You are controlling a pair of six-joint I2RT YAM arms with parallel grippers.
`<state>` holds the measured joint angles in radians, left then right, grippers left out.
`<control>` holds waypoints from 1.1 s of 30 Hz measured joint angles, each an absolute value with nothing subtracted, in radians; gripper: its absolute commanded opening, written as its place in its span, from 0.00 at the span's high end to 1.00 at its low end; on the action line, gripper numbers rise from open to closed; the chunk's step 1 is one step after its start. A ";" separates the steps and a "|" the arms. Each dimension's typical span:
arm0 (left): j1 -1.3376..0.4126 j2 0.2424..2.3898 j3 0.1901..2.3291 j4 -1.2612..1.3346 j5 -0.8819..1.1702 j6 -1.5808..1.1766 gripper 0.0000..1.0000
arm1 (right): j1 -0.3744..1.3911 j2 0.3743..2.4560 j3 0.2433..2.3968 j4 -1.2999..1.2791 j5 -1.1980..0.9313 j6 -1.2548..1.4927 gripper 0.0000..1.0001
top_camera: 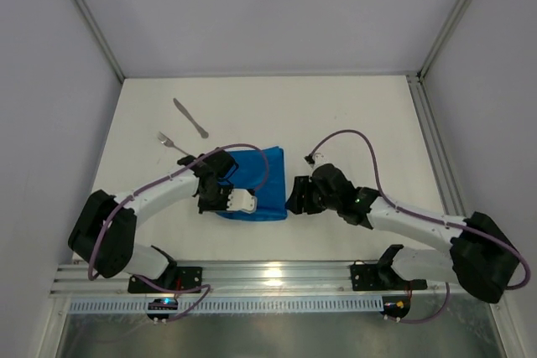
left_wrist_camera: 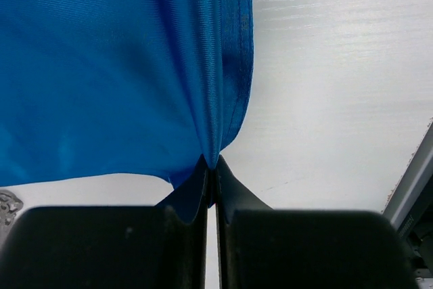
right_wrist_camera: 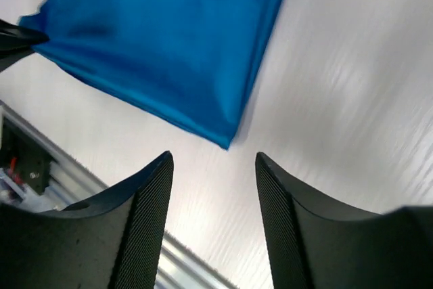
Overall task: Fold the napkin into a case and place the utensils inside
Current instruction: Pick up the lower triangle-folded napkin from the center of the board.
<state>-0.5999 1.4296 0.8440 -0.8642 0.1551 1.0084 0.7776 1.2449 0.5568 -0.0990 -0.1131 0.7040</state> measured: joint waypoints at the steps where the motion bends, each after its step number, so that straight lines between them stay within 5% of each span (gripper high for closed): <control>1: -0.600 1.427 0.854 -0.876 0.157 1.008 1.00 | 0.803 1.190 0.557 -0.099 -0.072 0.651 0.42; 9: -0.598 1.423 0.894 -0.934 0.187 1.002 1.00 | 1.242 0.948 0.339 0.370 0.242 0.141 0.31; 22: -0.594 1.441 0.960 -1.011 0.213 1.001 1.00 | 1.458 1.578 0.424 0.830 0.564 -0.400 0.18; 33: -0.594 1.457 0.980 -1.026 0.217 0.999 1.00 | 1.465 1.745 0.529 0.918 0.570 -0.498 0.17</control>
<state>-0.5941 1.4570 0.9802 -1.0260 0.2173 0.9989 1.4651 1.7451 0.5289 0.9176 0.5697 -0.4976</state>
